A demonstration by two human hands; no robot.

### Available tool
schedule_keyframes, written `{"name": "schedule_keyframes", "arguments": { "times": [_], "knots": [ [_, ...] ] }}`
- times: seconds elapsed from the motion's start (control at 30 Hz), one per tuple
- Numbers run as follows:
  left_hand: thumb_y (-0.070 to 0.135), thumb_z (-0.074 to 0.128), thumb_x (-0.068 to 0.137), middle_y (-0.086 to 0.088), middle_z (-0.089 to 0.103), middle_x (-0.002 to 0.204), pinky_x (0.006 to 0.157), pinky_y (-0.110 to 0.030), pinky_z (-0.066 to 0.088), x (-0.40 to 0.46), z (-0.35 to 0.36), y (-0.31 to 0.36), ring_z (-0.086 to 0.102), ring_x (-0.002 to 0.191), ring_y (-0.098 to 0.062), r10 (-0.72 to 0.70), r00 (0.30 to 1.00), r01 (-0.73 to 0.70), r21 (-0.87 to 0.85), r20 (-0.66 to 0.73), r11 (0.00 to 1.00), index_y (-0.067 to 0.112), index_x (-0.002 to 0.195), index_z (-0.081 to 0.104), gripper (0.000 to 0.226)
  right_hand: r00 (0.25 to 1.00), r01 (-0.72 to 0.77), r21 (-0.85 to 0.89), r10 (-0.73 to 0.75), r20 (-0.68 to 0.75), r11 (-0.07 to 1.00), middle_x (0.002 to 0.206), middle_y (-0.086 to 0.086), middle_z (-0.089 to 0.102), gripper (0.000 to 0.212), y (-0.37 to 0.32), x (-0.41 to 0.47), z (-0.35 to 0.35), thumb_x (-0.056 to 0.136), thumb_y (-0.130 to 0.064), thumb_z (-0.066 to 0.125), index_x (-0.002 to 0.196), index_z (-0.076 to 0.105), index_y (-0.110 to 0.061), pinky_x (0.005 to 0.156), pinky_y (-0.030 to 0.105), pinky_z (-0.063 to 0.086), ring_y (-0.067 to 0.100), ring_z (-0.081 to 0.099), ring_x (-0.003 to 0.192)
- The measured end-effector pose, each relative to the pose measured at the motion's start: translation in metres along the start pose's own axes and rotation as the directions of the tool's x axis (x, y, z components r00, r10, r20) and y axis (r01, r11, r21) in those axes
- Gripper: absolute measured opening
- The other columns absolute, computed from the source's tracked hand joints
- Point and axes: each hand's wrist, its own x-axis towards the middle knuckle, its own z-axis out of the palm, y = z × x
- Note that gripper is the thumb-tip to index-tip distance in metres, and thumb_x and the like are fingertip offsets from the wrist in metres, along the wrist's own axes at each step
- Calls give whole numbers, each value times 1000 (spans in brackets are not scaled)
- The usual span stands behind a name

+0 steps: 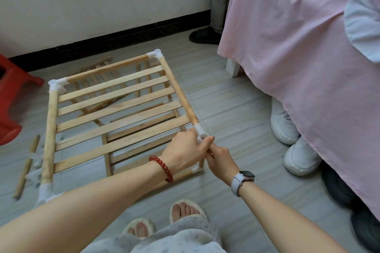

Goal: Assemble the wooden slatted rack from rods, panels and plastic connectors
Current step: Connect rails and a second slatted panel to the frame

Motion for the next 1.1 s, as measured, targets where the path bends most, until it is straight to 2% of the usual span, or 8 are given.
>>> {"name": "schedule_keyframes", "arguments": {
  "times": [0.07,0.17,0.27,0.37,0.47,0.53,0.77,1.1],
  "knots": [
    [54,45,89,2,58,78,53,-25,36,-3,-8,-6,54,69,-13,54,994,-55,8,98,998,16,87,52,38,992,-102,38,99,77,994,82,17,66,21,-2,0,-6,94,-13,50,110,62,-5,57,11,38,34,60,80],
    [64,42,85,5,55,73,54,-27,37,-7,-27,-17,51,65,-12,212,967,-241,245,140,939,20,82,51,45,953,-202,165,155,259,965,94,-1,66,18,-12,7,-20,93,-8,51,105,63,-12,69,3,40,11,60,92],
    [58,42,88,8,55,89,66,-26,42,1,-50,-30,52,83,-11,371,926,-325,349,-72,879,25,100,58,39,926,-317,356,206,316,879,111,-3,63,33,-24,10,-41,93,4,41,105,63,-17,87,13,42,8,55,108],
    [42,54,88,1,41,134,96,-31,34,23,-58,-47,36,121,-17,405,910,-320,465,-92,825,32,137,34,54,897,-435,543,290,334,718,95,-7,70,31,-43,14,-55,98,-23,40,89,70,-25,93,32,42,6,62,96],
    [41,61,84,-3,-5,156,112,-52,15,45,-48,-54,1,143,-30,289,955,-273,593,71,758,43,145,-5,90,876,-467,393,353,330,792,93,0,62,34,-66,28,-50,93,-42,48,101,67,-14,92,36,47,16,59,96],
    [31,59,87,-5,-17,155,111,-59,13,55,-37,-57,-4,143,-36,274,962,-222,601,5,768,44,144,-11,90,846,-504,307,390,363,807,83,0,55,26,-79,36,-43,91,-36,54,91,63,-12,80,31,47,18,56,84],
    [7,50,89,-13,-15,155,107,-67,7,68,-24,-57,2,141,-44,303,939,-172,546,-159,820,34,139,11,69,905,-389,-23,387,180,921,62,-2,40,28,-89,54,-27,92,-19,41,63,40,-17,54,29,32,14,39,59],
    [6,51,89,-11,-11,156,103,-65,18,64,-26,-61,4,141,-43,305,933,-163,528,-192,833,36,135,15,66,948,-288,-120,300,103,950,59,-2,40,33,-92,46,-14,92,-17,37,59,35,-16,44,21,29,12,36,52]
  ]
}}
